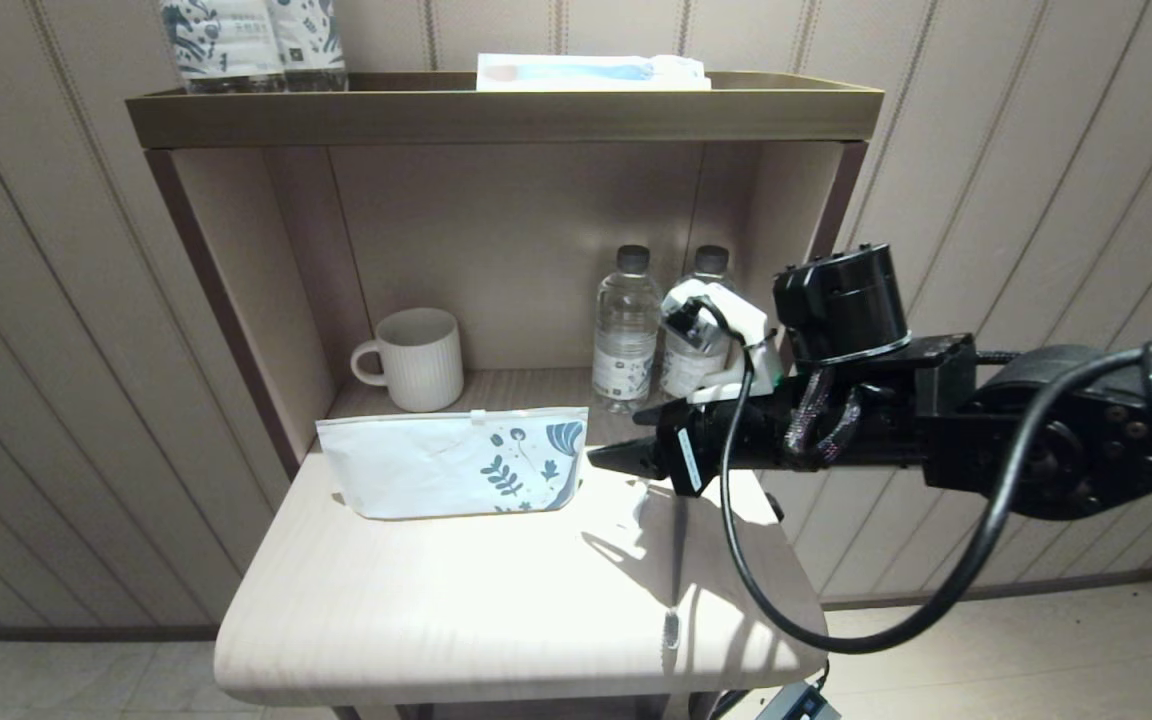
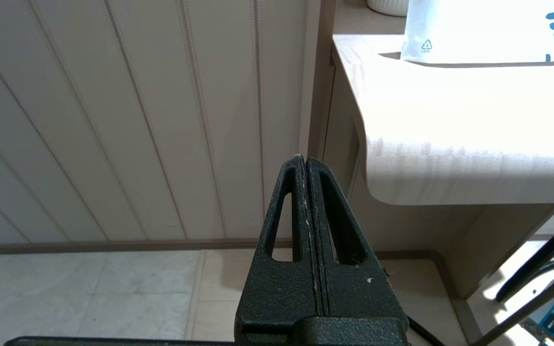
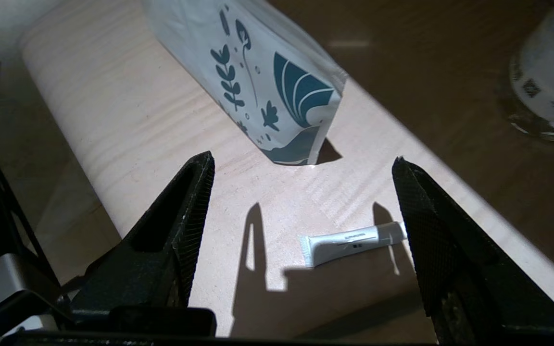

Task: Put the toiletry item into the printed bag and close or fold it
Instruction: Pick up the storage bag

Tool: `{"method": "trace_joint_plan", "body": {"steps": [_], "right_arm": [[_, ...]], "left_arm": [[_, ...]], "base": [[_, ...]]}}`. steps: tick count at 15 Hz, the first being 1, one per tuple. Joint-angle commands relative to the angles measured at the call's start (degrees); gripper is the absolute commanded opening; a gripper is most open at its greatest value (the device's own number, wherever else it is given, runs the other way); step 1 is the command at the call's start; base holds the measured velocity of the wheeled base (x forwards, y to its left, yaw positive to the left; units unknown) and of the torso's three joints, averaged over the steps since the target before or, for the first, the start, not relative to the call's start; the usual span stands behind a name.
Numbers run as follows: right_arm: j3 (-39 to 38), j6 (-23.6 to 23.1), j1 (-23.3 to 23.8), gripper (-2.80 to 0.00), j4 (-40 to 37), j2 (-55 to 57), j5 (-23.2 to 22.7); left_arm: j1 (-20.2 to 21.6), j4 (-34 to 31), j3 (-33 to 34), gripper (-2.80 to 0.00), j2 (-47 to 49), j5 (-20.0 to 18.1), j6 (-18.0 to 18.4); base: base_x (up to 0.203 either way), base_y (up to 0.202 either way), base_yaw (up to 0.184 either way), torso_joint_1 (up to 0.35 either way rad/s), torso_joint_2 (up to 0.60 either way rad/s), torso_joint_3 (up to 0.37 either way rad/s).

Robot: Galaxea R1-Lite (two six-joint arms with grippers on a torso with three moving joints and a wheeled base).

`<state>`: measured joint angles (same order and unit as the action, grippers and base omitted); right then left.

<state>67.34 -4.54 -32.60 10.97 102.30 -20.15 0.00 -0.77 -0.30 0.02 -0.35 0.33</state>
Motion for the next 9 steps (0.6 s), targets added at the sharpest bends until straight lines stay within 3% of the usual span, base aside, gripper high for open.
{"method": "trace_joint_plan", "body": {"steps": [1, 3, 9], "right_arm": [[0.3, -2.2, 0.8, 0.0, 0.4, 3.4, -6.2], [2.5, -4.0, 2.0, 0.0, 0.1, 5.0, -10.7], [10.6, -5.2, 3.3, 0.0, 0.2, 13.7, -11.6]], "left_arm": [[0.0, 0.0, 0.0, -2.8, 0.0, 0.0, 0.0], [0.0, 0.0, 0.0, -2.8, 0.0, 0.0, 0.0], [0.0, 0.0, 0.0, -2.8, 0.0, 0.0, 0.0]], "base": [[0.0, 0.0, 0.0, 0.0, 0.0, 0.0], [0.0, 0.0, 0.0, 0.0, 0.0, 0.0], [0.0, 0.0, 0.0, 0.0, 0.0, 0.0]]}}
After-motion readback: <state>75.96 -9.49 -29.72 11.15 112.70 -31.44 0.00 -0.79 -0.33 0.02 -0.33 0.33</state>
